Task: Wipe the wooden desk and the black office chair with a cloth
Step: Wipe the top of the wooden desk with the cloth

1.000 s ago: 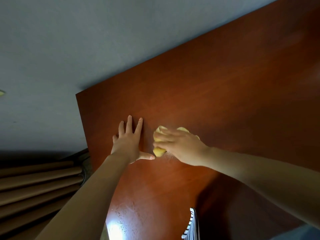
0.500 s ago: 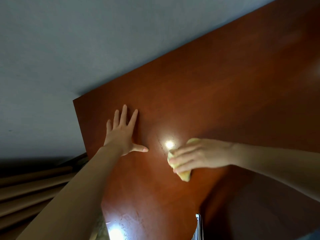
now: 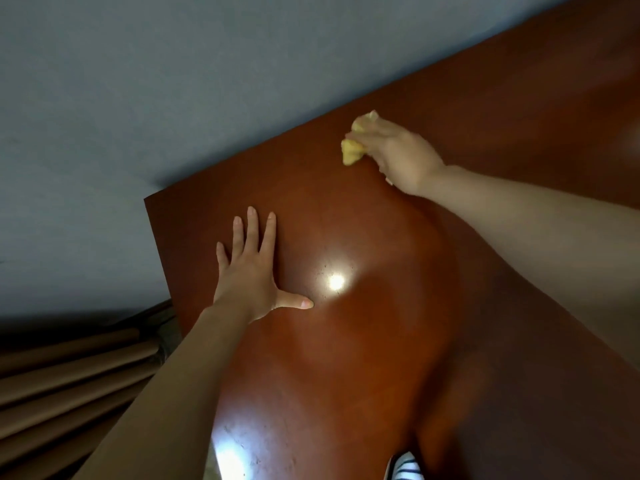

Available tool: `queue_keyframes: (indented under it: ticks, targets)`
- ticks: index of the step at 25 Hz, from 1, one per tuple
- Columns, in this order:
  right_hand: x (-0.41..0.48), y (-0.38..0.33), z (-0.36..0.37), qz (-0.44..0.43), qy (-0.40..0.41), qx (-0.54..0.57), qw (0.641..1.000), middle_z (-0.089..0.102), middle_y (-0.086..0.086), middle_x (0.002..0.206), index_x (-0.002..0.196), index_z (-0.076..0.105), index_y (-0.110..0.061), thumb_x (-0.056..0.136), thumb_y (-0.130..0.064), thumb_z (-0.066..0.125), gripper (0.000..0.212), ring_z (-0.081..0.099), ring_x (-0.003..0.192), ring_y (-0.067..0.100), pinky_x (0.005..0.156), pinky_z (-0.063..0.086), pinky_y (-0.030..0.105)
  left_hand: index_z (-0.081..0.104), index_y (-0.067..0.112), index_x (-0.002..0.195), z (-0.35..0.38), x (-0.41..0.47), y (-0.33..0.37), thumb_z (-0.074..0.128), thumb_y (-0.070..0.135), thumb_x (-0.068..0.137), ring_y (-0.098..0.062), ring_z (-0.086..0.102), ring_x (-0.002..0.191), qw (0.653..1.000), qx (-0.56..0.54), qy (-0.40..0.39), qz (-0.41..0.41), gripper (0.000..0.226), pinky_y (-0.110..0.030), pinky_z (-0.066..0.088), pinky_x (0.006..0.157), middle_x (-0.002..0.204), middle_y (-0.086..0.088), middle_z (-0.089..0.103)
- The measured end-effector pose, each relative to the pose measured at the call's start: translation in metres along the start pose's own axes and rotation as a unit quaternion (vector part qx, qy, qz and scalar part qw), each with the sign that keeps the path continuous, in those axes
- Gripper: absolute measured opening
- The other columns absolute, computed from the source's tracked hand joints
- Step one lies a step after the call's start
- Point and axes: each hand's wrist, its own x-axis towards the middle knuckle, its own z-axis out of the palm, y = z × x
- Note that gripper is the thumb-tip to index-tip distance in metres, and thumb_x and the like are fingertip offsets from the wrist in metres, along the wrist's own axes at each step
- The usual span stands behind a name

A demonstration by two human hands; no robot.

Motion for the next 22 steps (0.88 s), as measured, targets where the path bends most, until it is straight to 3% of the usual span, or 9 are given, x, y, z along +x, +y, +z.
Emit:
queue_keyframes:
  ticks: [3,7,10,13,19,22]
  targets:
    - [0.038,0.005,0.000,0.106,0.056,-0.001,0.993,0.032,0.010,0.151,0.141,0.043,-0.015,0.101,-0.007,0.035,0.041,0.027,0.139,0.030,0.112,0.025,0.037,-0.031,0.028,0.143,0.004,0.000,-0.001,0.069,0.079,0.045,-0.023,-0.036,0.137,1.000,-0.014,0.004,0.004,0.149,-0.053,-0.009,0.114,0.150,-0.001,-0.039]
    - [0.058,-0.001,0.006,0.146,0.075,-0.053,0.985,0.039,0.012,0.142,0.135,0.045,-0.013,0.095,-0.001,0.039,0.042,0.033,0.132,0.030,0.105,0.028,0.034,-0.032,0.028,0.142,0.005,0.004,-0.001,0.070,0.078,0.045,-0.023,-0.037,0.136,1.000,-0.015,0.014,0.003,0.150,-0.052,-0.012,0.112,0.149,-0.001,-0.041]
    - [0.048,-0.020,0.011,0.093,0.007,-0.043,0.995,0.023,0.009,0.155,0.144,0.035,-0.020,0.099,-0.007,0.035,0.047,0.020,0.142,0.030,0.113,0.016,0.033,-0.030,0.028,0.144,0.004,0.005,-0.002,0.069,0.079,0.044,-0.024,-0.035,0.138,1.000,-0.015,0.015,0.005,0.149,-0.053,-0.012,0.112,0.150,-0.001,-0.039]
    - [0.022,-0.056,0.026,-0.001,-0.033,-0.039,0.999,0.018,0.008,0.156,0.146,0.033,-0.022,0.101,-0.011,0.034,0.046,0.016,0.144,0.027,0.117,0.012,0.031,-0.027,0.027,0.146,0.007,0.002,-0.005,0.063,0.082,0.049,-0.024,-0.031,0.140,1.000,-0.001,0.025,0.006,0.143,-0.053,-0.009,0.113,0.153,-0.003,-0.035]
    - [-0.041,-0.102,0.042,-0.066,-0.061,-0.013,0.996,0.022,0.001,0.156,0.144,0.037,-0.024,0.101,-0.013,0.039,0.045,0.017,0.144,0.023,0.114,0.014,0.030,-0.018,0.023,0.149,0.036,-0.046,0.002,0.005,0.084,0.067,-0.024,-0.022,0.144,0.995,0.028,0.095,-0.008,0.105,-0.051,-0.007,0.115,0.157,-0.006,-0.023]
    - [-0.070,-0.119,0.049,-0.072,-0.073,-0.019,0.995,0.021,-0.001,0.156,0.144,0.035,-0.026,0.100,-0.010,0.041,0.048,0.015,0.144,0.022,0.113,0.016,0.031,-0.020,0.023,0.148,0.060,-0.083,0.000,0.000,0.078,0.073,-0.022,-0.028,0.141,0.994,0.019,0.102,-0.032,0.095,-0.048,-0.010,0.115,0.157,-0.005,-0.025]
